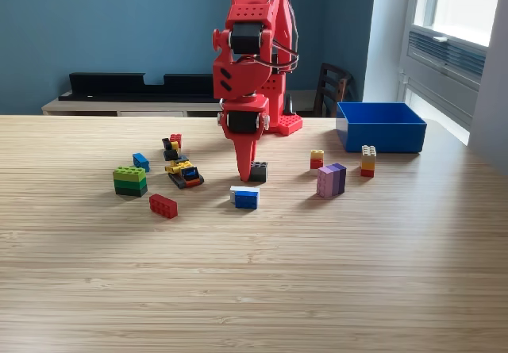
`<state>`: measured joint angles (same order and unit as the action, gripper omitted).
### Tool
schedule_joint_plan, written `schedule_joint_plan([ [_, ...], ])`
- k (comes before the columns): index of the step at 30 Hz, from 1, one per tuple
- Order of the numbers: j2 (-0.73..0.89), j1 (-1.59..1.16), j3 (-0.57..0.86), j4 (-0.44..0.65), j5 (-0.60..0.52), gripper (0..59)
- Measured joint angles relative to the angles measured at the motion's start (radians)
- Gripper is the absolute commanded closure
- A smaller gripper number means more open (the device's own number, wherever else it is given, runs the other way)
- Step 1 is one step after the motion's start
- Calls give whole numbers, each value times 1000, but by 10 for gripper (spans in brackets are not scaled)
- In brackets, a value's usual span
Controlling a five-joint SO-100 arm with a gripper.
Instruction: Grasp a lego block and put it in the bin.
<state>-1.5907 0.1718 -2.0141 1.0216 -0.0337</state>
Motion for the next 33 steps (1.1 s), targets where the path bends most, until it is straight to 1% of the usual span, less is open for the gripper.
schedule_joint_plan([
  [3, 0, -2, 87, 124, -9, 585],
  [6, 0, -5, 233, 255, -23, 585],
  [11, -35, -66, 428, 402, -26, 585],
  [14, -69, -144, 479, 472, -34, 585],
  [18, -81, -298, 483, 520, -61, 585],
  [25, -81, -629, 472, 541, -124, 585],
  [33, -81, -986, 486, 580, -132, 585],
])
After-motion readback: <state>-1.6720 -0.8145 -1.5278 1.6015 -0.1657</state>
